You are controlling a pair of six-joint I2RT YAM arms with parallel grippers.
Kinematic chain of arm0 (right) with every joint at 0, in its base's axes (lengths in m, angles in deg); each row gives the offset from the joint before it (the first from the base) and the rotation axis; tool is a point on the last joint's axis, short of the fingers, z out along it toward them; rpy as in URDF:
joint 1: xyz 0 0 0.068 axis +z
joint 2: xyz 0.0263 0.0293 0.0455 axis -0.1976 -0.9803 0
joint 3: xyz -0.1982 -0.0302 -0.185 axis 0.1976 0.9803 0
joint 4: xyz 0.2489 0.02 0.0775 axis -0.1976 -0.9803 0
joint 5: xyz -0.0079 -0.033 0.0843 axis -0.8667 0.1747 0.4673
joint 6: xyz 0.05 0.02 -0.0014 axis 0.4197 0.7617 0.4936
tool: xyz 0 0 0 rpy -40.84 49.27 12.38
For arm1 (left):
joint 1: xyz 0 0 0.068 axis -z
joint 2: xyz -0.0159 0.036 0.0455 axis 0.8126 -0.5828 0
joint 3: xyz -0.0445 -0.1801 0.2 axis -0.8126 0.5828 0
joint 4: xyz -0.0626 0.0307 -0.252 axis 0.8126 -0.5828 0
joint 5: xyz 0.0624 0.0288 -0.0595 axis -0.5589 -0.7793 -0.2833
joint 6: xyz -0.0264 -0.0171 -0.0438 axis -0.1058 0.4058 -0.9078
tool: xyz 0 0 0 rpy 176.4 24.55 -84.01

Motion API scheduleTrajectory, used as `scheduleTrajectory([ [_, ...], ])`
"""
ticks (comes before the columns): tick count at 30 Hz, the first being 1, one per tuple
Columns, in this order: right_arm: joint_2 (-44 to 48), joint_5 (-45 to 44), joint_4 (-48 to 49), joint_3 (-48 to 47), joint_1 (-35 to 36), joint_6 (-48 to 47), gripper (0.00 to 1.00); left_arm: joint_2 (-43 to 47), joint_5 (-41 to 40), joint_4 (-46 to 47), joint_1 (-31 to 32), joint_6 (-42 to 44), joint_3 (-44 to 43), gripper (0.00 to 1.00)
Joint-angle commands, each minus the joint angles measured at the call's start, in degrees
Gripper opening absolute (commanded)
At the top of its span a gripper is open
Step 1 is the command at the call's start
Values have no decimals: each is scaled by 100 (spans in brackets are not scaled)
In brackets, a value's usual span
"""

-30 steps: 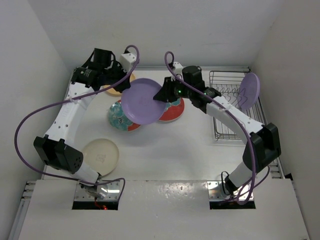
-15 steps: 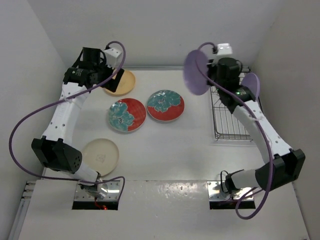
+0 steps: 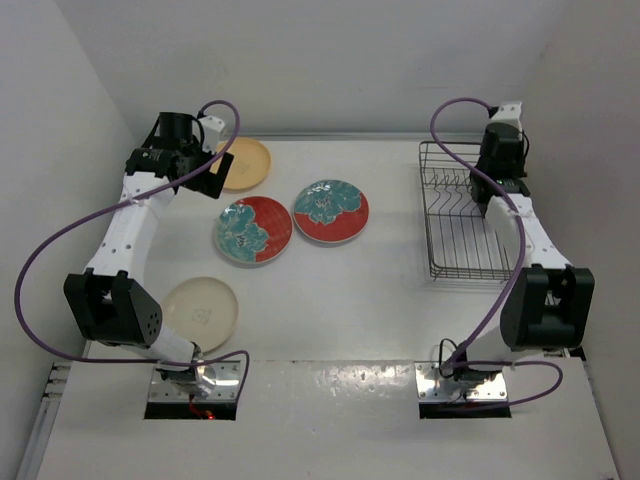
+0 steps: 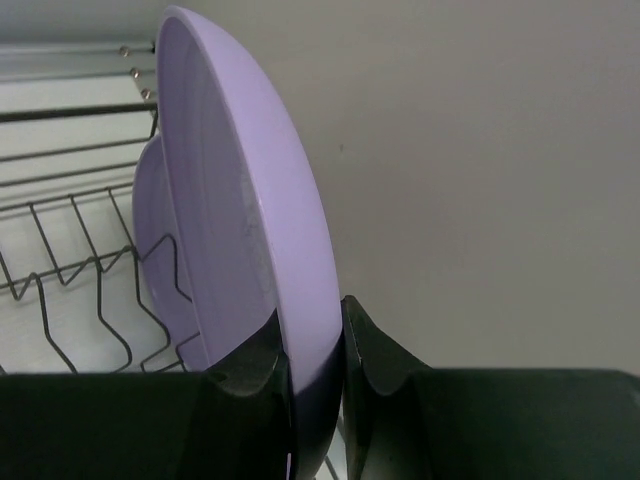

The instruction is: Load the plates into the dish rack

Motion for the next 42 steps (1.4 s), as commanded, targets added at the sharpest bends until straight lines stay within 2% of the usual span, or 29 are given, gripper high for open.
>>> scheduleTrajectory([
  [1, -175, 51, 527, -133, -65, -54, 0, 243, 80, 181, -85, -24, -13, 100],
  [4, -369, 87, 533, -221, -73, 17, 0, 190, 80, 181, -138, -24, -13, 100],
  [12, -659, 342, 780, 297, -73, 60, 0, 137, 133, 181, -295, 29, -13, 100],
  [15, -694, 709, 640, 481, -91, 201, 0, 137, 185, 181, -358, 99, 57, 100],
  [20, -782, 1062, 578, 693, -126, 482, 1, 137, 466, -100, -699, 887, 741, 100],
  [21, -800, 1106, 387, 649, -187, 613, 16, 137, 467, -101, -770, 1003, 899, 100],
  [24, -809, 1317, -43, 439, -310, 869, 48, 137, 546, -407, -1112, 1504, 1453, 100],
  [28, -739, 1178, -502, 113, -346, 1009, 68, 208, 617, -470, -1745, 2102, 2183, 100],
  [31, -642, 1220, -871, -133, -328, 1298, 79, -37, 668, -470, -2185, 2182, 2369, 100],
  [34, -432, 1369, -1231, -378, -328, 1484, 83, -468, 1116, -470, -2387, 1972, 1992, 100],
  [37, -230, 1589, -1512, -633, -267, 1599, 83, -1046, 1766, -364, -2441, 1455, 1053, 100],
  [38, -177, 1625, -1557, -712, -249, 1642, 85, -1232, 2029, -286, -2380, 1278, 459, 100],
  [40, -18, 1809, -1715, -862, -214, 1660, 85, -1871, 2111, -232, -2143, 786, -221, 100],
  [42, 219, 2063, -1803, -898, -179, 1713, 86, -2339, 2015, -180, -1914, 513, -1249, 100],
])
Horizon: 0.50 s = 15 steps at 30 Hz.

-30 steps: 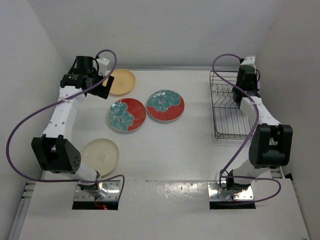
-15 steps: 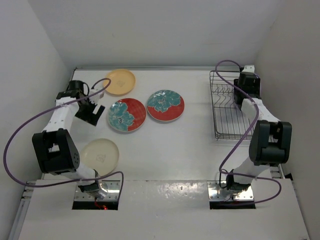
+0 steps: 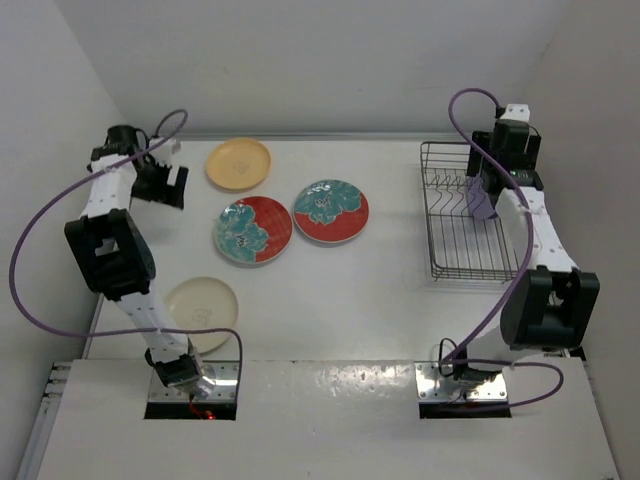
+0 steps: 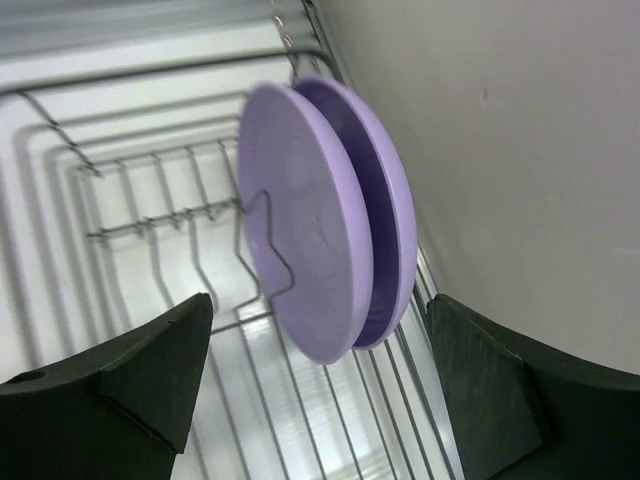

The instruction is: Load the plates into the dish rack

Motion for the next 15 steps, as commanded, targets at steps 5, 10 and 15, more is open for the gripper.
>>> scheduleTrajectory([
  [5, 946, 860, -565, -569, 123, 490, 88, -1793, -112, 483, 810, -1568, -2739, 100],
  [10, 1316, 1123, -812, -560, 167, 701, 89, -3032, -376, 1018, 863, -2437, -3935, 100],
  [15, 1510, 1150, -901, -490, 386, 789, 89, -3412, -370, 1704, 863, -2712, -3805, 100],
])
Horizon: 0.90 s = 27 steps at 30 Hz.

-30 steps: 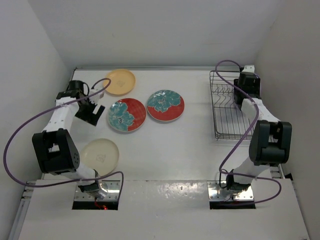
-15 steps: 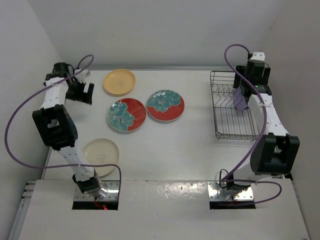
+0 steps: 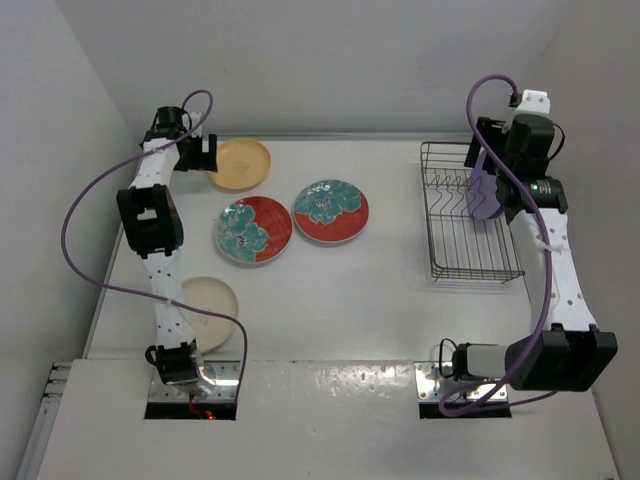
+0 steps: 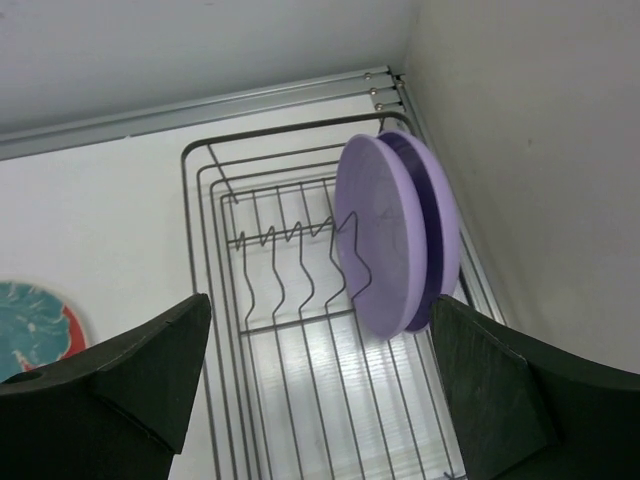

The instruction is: Load the plates into the dish rack

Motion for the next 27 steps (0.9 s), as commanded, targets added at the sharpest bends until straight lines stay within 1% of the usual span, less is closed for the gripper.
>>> scheduleTrajectory([
  [1, 125, 147, -98, -94, 194, 217, 89, -132, 101, 601, -24, -537, -98, 100],
  [3, 63, 156, -142, -164, 308, 252, 89, -316, 313, 601, 28, -537, -98, 100],
  [5, -33, 130, -151, -287, 344, 322, 89, -395, 313, 601, 81, -537, 24, 100],
  [7, -112, 130, -160, -454, 361, 358, 89, -448, 366, 601, 82, -537, 130, 93],
  [8, -139, 69, -99, -463, 527, 375, 89, -449, 462, 601, 134, -537, 278, 87],
  [9, -148, 42, -64, -472, 555, 366, 88, -449, 585, 601, 134, -416, 341, 79],
  [10, -183, -89, 24, -481, 590, 297, 88, -449, 682, 601, 134, -414, 402, 62],
  [12, -201, -169, 138, -481, 721, 148, 88, -449, 682, 601, 134, -344, 508, 44],
  [13, -227, -195, 165, -498, 748, 155, 88, -449, 569, 601, 134, -344, 508, 14],
  [14, -245, -204, 148, -507, 792, 129, 88, -527, 368, 601, 134, -405, 430, 4],
  [15, -262, -196, 165, -507, 827, 120, 88, -528, 314, 601, 134, -406, 360, 0],
  [17, -254, -248, 148, -473, 932, 77, 88, -580, 313, 601, 82, -607, 184, 0],
  [19, -227, -292, 147, -437, 1012, -11, 88, -528, 480, 601, 82, -608, -150, 0],
  [22, -166, -267, 156, -236, 1196, -47, 88, -292, 945, 733, 82, -660, -511, 0],
  [23, -131, -223, 148, -165, 1310, -38, 88, -38, 1111, 812, 82, -739, -511, 0],
  [25, -174, 146, 104, -138, 1424, -12, 88, 288, 1253, 1066, 82, -800, -564, 0],
  [26, -235, 286, -36, -164, 1495, 6, 88, 655, 1419, 1128, 82, -801, -564, 0],
  [27, -288, 818, -81, -278, 1530, 93, 88, 850, 1508, 1129, 82, -801, -564, 0],
])
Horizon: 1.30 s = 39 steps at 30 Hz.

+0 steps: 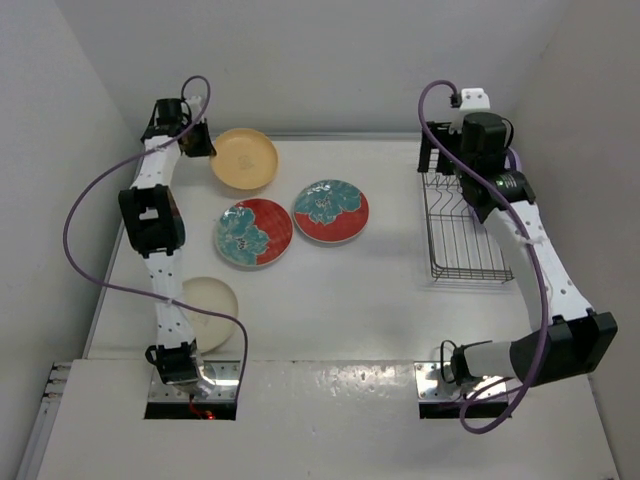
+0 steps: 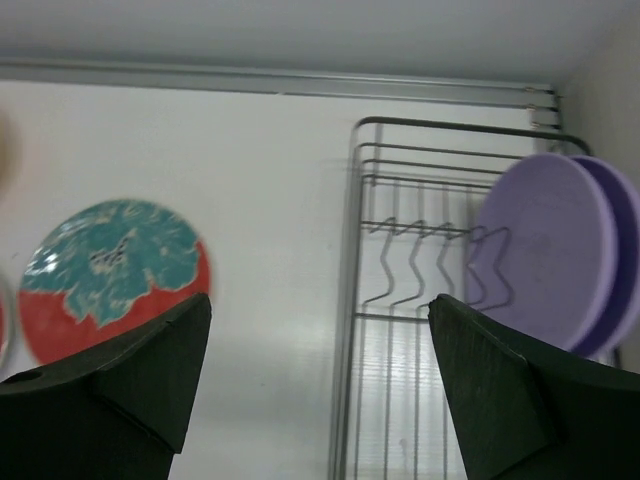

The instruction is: Load the plates into the dish rack

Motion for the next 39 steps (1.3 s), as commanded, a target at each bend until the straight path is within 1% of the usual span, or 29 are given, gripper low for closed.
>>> scheduleTrajectory([
  [1, -140, 958, -63, -171, 254, 100, 89, 1297, 573, 431, 64, -4, -188, 0],
  [2, -201, 1187, -203, -424, 315, 136, 89, 1508, 722, 432, 160, -3, -109, 0],
  [3, -385, 1728, -239, -497, 394, 258, 92, 1962, 1054, 432, 231, 93, 22, 0],
  [6, -659, 2198, -29, -734, 798, 582, 92, 2738, 1347, 432, 626, 514, 917, 0],
  [7, -711, 2287, 93, -769, 860, 671, 93, 3210, 1347, 301, 758, 672, 1416, 0],
  [9, -949, 2742, 392, -928, 1010, 1022, 93, 3486, 1347, -67, 1153, 1138, 1658, 0],
  [10, -1001, 3049, 463, -963, 1028, 1302, 93, 3548, 1469, -513, 1259, 1235, 1658, 0],
  [12, -1264, 3603, 873, -981, 1080, 1550, 93, 3715, 1767, -780, 1461, 1298, 1833, 0],
  [13, -1309, 3667, 964, -972, 1098, 1812, 93, 3786, 1769, -842, 1514, 1298, 2008, 0],
  [16, -1546, 3947, 1236, -780, 1291, 2051, 93, 4102, 1769, -1017, 1839, 1411, 2185, 0],
  [17, -1573, 4010, 1359, -779, 1335, 2061, 91, 4103, 1769, -1079, 1910, 1412, 2186, 0],
  [18, -1591, 4071, 1386, -535, 1362, 2061, 89, 4216, 1769, -1080, 1971, 1412, 2273, 0],
  [20, -1538, 4081, 1553, -357, 1502, 1982, 70, 4270, 1821, -1080, 2025, 1474, 2387, 0],
  [21, -1512, 4098, 1614, 26, 1537, 2008, 56, 4357, 1822, -1080, 2103, 1474, 2466, 0],
  [22, -1451, 4168, 1850, 126, 1573, 2043, 28, 4358, 1883, -1080, 2156, 1474, 2467, 0],
  [24, -1380, 4265, 1852, 311, 1599, 2104, 6, 4419, 1883, -1080, 2156, 1421, 2520, 0],
  [25, -1345, 4230, 1835, 424, 1608, 2105, 0, 4419, 1883, -1080, 2156, 1421, 2520, 0],
  [28, -1003, 3993, 1852, 696, 1591, 2026, 0, 4481, 1883, -1080, 2087, 1368, 2520, 0],
  [29, -776, 3714, 1835, 733, 1582, 1947, 0, 4481, 1883, -1080, 2086, 1368, 2520, 0],
  [30, -686, 3598, 1800, 759, 1538, 1894, 0, 4481, 1883, -1080, 2086, 1368, 2520, 3],
  [31, -607, 3484, 1747, 803, 1503, 1815, 0, 4481, 1883, -1080, 2025, 1368, 2520, 44],
  [32, -354, 3013, 1555, 821, 1485, 1762, 0, 4481, 1805, -1080, 1964, 1298, 2520, 71],
  [33, -247, 2808, 1484, 804, 1441, 1597, 0, 4481, 1726, -1080, 1963, 1298, 2520, 97],
  [34, -72, 2362, 1379, 795, 1363, 1525, 0, 4481, 1621, -1080, 1893, 1246, 2520, 100],
  [35, 86, 1792, 1073, 716, 1310, 1420, 0, 4481, 1263, -1080, 1823, 1245, 2520, 100],
  [36, 158, 1491, 948, 629, 1292, 1054, 0, 4481, 1024, -1080, 1822, 1245, 2520, 100],
  [37, 280, 705, 877, 575, 1205, 911, 0, 4481, 778, -1080, 1674, 1245, 2467, 100],
  [38, 403, -69, 703, 471, 1186, 727, 0, 4481, 236, -1141, 1621, 1245, 2467, 100],
  [39, 517, -921, 692, 452, 1169, 63, 0, 4481, -47, -1141, 1568, 1306, 2467, 100],
])
